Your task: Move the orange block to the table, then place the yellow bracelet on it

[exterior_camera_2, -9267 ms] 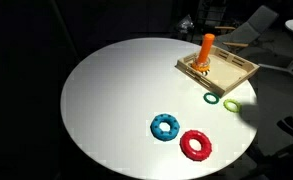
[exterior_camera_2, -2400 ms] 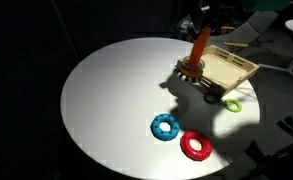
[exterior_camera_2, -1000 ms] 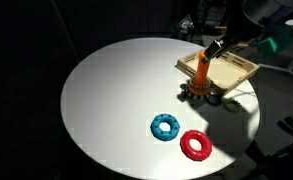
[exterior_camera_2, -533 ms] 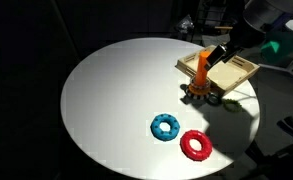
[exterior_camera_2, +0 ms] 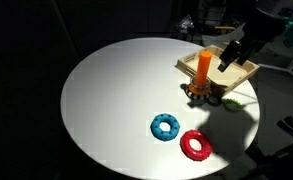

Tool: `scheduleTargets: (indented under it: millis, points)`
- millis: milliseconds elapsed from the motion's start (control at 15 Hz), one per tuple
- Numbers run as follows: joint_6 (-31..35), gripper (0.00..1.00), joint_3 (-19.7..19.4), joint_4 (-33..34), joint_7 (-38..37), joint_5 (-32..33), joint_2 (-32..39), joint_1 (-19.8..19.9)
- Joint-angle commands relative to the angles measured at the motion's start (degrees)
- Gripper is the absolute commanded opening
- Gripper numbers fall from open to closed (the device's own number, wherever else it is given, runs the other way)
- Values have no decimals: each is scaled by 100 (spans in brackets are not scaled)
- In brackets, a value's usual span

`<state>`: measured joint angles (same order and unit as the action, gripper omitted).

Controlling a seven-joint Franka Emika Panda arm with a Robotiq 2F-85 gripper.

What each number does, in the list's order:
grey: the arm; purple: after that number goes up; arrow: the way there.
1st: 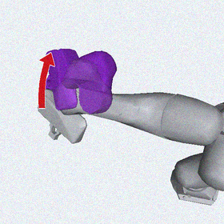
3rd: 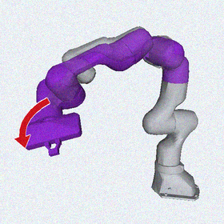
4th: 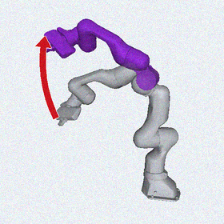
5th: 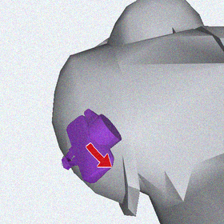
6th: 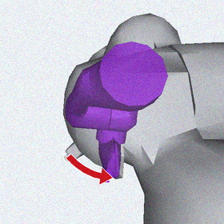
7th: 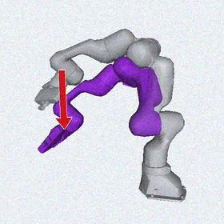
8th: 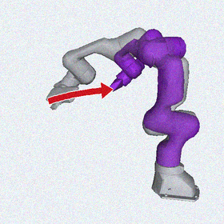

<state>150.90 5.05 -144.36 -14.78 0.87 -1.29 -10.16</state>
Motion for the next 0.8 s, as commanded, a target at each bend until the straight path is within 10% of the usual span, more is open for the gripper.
scheduleTargets:
  millis: [0, 733]
  points:
    - [-376, 100, 10, -147, 236, -108, -350, 218]
    - [-304, 100, -29, -607, 405, -144, -149, 489]
